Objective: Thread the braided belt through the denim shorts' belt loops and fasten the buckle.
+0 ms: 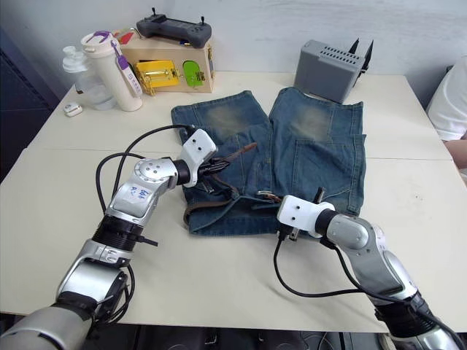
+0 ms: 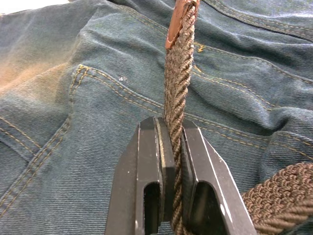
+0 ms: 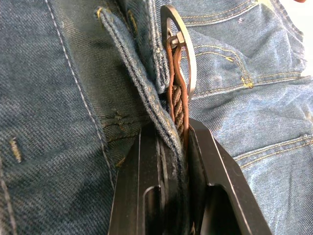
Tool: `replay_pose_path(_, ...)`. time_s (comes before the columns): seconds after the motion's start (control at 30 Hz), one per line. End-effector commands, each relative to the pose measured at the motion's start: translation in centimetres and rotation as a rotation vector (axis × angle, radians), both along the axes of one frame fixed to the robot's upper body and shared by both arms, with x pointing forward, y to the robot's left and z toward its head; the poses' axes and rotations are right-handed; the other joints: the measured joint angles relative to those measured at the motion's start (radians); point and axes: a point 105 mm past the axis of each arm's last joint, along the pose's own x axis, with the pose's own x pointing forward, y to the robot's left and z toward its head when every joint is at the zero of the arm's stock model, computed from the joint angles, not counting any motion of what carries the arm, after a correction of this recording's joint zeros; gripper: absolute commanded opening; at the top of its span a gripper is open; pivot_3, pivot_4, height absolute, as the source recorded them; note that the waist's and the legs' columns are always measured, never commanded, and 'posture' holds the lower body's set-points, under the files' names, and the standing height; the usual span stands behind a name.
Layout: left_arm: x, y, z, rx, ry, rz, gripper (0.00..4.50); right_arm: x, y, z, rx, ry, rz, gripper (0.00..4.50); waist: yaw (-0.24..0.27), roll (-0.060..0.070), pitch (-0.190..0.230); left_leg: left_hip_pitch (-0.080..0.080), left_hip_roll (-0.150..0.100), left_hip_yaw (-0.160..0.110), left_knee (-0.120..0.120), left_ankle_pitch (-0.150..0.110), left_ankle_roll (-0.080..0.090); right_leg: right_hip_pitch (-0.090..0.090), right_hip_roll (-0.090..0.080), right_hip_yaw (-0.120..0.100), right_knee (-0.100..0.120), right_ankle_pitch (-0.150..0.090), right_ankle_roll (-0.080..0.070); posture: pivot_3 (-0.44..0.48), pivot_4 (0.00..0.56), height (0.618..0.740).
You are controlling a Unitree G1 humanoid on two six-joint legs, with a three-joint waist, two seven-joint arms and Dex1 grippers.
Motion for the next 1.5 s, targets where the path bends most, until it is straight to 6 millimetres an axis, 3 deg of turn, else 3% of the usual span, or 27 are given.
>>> replay_pose_path(0.03, -2.2, -1.6, 1.1, 0.003, -0.044, -0.149, 0.00, 0.3, -0.4, 1.6, 0.170, -0.014, -0.067, 0.01, 0.000, 0.000, 0.000, 0.000, 0.000, 0.000, 0.000, 0.000, 0.000, 0.000, 0.000, 0.000, 0.000, 0.000, 0.000, 0.000, 0.150, 0.735)
replay_pose_path(0.17, -3.3, -2.2, 0.7, 0.054, -0.054, -0.218, 0.00, 0.4, -0.7, 1.5, 0.295, 0.039, -0.119, 0.01, 0.001, 0.000, 0.000, 0.000, 0.000, 0.000, 0.000, 0.000, 0.000, 0.000, 0.000, 0.000, 0.001, 0.000, 0.000, 0.000, 0.150, 0.735)
replay_pose_path(0.27, -3.0, -2.0, 0.6, 0.077, -0.064, -0.209, 0.00, 0.5, -1.2, 1.5, 0.465, 0.114, -0.186, 0.01, 0.001, 0.000, 0.000, 0.000, 0.000, 0.000, 0.001, 0.000, 0.000, 0.000, 0.000, 0.001, 0.001, 0.000, 0.000, 0.000, 0.150, 0.735)
replay_pose_path(0.47, -2.5, -1.5, 0.3, 0.104, -0.062, -0.185, 0.00, 0.8, -1.7, 2.0, 0.583, 0.159, -0.255, 0.01, 0.001, 0.000, 0.000, 0.000, 0.000, 0.000, 0.000, 0.000, 0.000, 0.000, 0.000, 0.001, 0.002, 0.000, 0.000, 0.000, 0.150, 0.735)
replay_pose_path(0.83, -2.7, -1.5, -2.6, 0.257, -0.024, -0.207, 0.00, 0.7, -0.5, 3.8, 0.644, 0.131, -0.219, 0.01, 0.001, 0.000, 0.000, 0.000, 0.000, 0.000, 0.000, 0.000, 0.000, 0.000, 0.000, 0.001, 0.002, 0.000, 0.000, 0.000, 0.150, 0.735)
replay_pose_path(1.07, -1.5, -1.7, -0.8, 0.159, -0.042, -0.124, 0.00, 0.0, -0.2, 3.3, 0.619, 0.138, -0.195, 0.01, 0.001, 0.000, 0.000, 0.000, 0.000, 0.000, 0.000, 0.000, 0.001, 0.000, 0.000, 0.001, 0.002, 0.000, 0.000, 0.000, 0.150, 0.735)
replay_pose_path(1.3, -1.4, -1.1, -0.5, 0.157, -0.047, -0.112, 0.00, 0.4, -1.7, 1.7, 0.605, 0.157, -0.271, 0.01, 0.000, 0.000, 0.000, 0.000, 0.000, 0.000, 0.000, 0.000, 0.001, -0.001, 0.000, 0.001, 0.002, 0.000, 0.000, 0.000, 0.150, 0.735)
replay_pose_path(1.5, -1.8, -1.8, -0.6, 0.154, -0.044, -0.139, 0.00, 0.6, -1.9, 1.8, 0.604, 0.155, -0.264, 0.01, 0.001, 0.000, 0.000, 0.000, 0.000, 0.000, 0.000, 0.000, 0.001, -0.001, 0.000, 0.001, 0.002, 0.000, 0.000, 0.000, 0.150, 0.735)
